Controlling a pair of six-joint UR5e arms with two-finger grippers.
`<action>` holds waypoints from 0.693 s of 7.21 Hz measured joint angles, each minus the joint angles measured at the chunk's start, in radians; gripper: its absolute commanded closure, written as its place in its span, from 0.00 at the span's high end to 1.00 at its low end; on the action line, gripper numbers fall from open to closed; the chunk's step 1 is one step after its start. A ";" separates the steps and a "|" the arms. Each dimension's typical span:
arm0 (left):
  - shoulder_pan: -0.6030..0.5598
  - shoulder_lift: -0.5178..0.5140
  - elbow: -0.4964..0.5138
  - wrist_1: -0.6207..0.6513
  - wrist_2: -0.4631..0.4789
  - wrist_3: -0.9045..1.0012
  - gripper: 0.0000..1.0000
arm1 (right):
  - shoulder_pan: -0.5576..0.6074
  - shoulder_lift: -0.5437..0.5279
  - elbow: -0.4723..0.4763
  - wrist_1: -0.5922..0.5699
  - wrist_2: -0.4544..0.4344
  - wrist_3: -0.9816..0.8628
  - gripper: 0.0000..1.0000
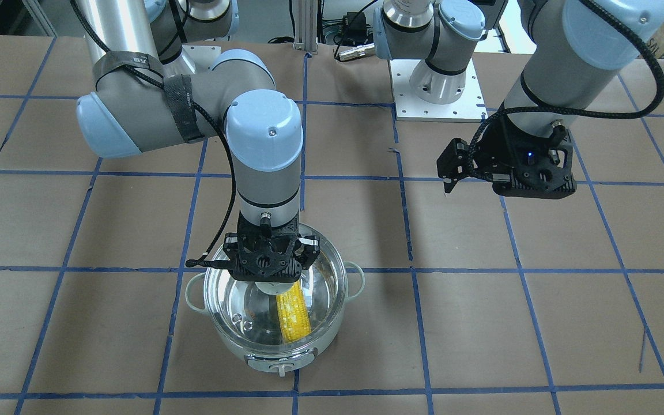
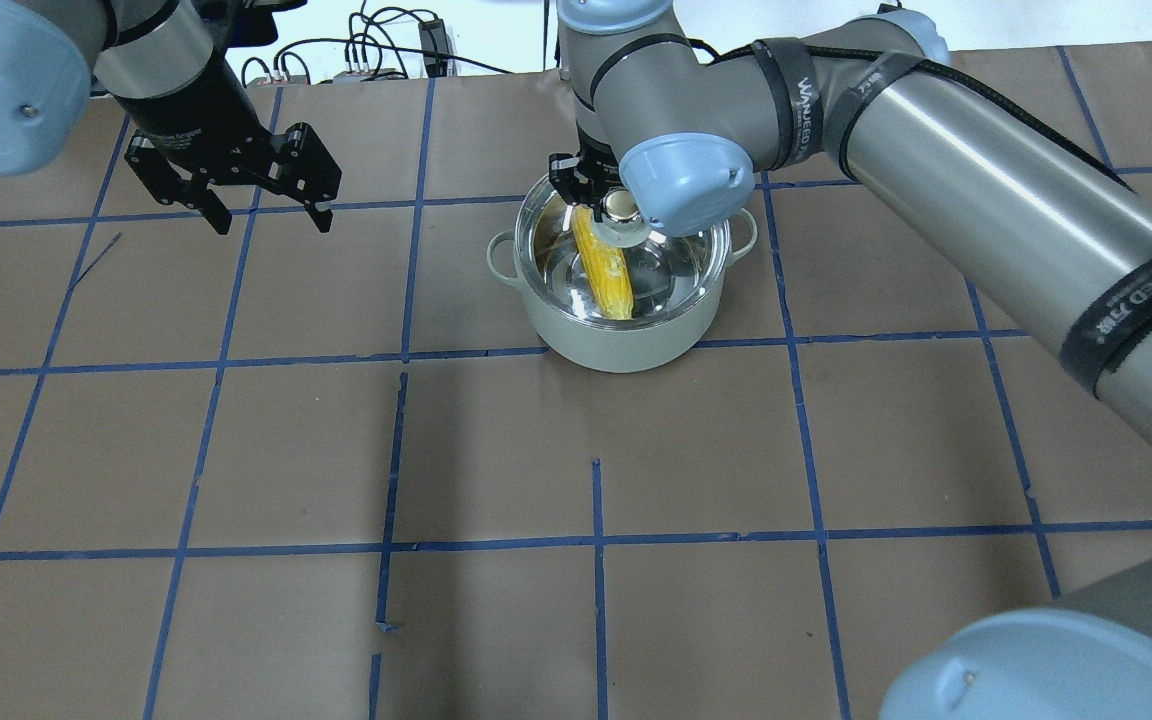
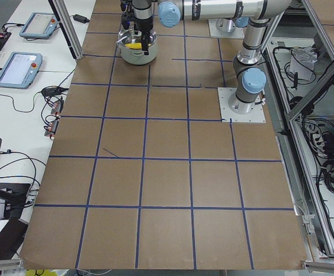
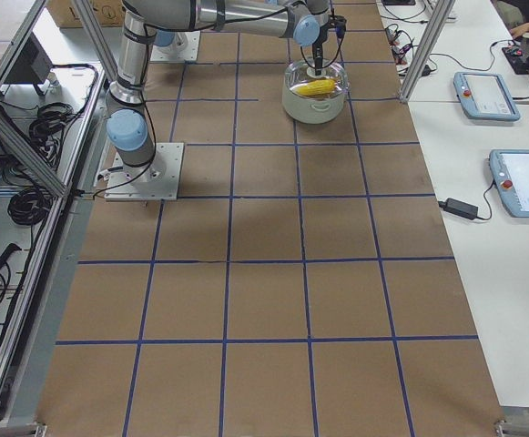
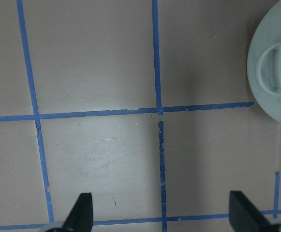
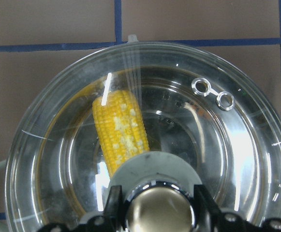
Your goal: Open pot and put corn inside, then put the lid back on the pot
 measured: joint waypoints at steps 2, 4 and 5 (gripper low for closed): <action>0.000 0.001 0.000 0.000 0.000 0.000 1.00 | -0.001 -0.002 -0.001 0.000 0.001 -0.001 0.95; 0.000 0.001 0.000 0.000 0.000 0.000 1.00 | -0.019 -0.015 -0.010 0.004 -0.001 -0.017 0.99; 0.000 0.001 0.000 0.000 0.000 0.000 1.00 | -0.038 -0.033 -0.026 0.023 -0.002 -0.044 0.99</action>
